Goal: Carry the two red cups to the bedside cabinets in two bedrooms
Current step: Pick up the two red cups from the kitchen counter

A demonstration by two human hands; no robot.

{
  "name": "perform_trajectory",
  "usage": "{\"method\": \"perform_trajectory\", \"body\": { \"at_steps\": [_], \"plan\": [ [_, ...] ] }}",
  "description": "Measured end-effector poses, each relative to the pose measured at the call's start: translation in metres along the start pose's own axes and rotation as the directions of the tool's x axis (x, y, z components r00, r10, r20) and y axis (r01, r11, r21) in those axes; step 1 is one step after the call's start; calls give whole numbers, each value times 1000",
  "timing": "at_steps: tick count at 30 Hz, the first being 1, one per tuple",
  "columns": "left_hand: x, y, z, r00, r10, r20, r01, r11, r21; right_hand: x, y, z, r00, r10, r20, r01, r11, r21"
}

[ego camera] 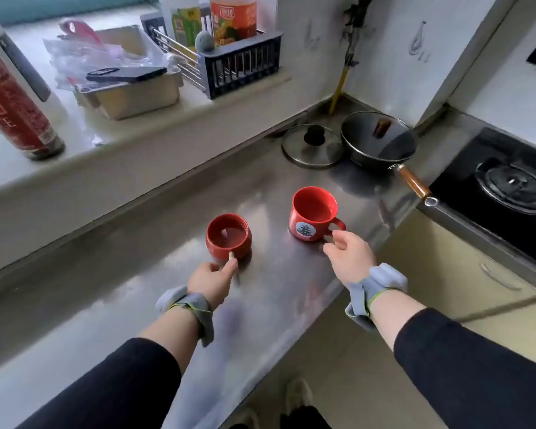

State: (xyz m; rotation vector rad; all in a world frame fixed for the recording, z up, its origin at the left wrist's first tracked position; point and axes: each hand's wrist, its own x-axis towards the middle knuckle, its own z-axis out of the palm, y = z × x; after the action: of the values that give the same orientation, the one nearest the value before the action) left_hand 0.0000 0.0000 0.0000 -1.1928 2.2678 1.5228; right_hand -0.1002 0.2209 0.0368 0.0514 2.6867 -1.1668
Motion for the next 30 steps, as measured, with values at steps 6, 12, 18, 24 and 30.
{"method": "perform_trajectory", "body": {
  "at_steps": [6, 12, 18, 24, 30],
  "plan": [
    [17, 3, 21, 998, -63, -26, 63, 998, -1, 52, 9, 0, 999, 32, -12, -32, 997, -63],
    [33, -4, 37, 993, -111, -39, 109, 993, -49, 90, 23, 4, 994, 101, 48, -94, 985, -143],
    [39, -3, 49, 991, -127, -39, 118, 977, -175, 110, 30, 7, 974, 182, 134, -159, 974, -164],
    [38, 1, 58, 995, -79, -68, 57, 957, -283, 122, 30, 9, 943, 226, 243, -190, 968, -163],
    [41, -2, 64, 988, -108, -113, 66, 944, -324, 120, 35, 13, 922, 240, 304, -239, 970, -41]
  ]
}}
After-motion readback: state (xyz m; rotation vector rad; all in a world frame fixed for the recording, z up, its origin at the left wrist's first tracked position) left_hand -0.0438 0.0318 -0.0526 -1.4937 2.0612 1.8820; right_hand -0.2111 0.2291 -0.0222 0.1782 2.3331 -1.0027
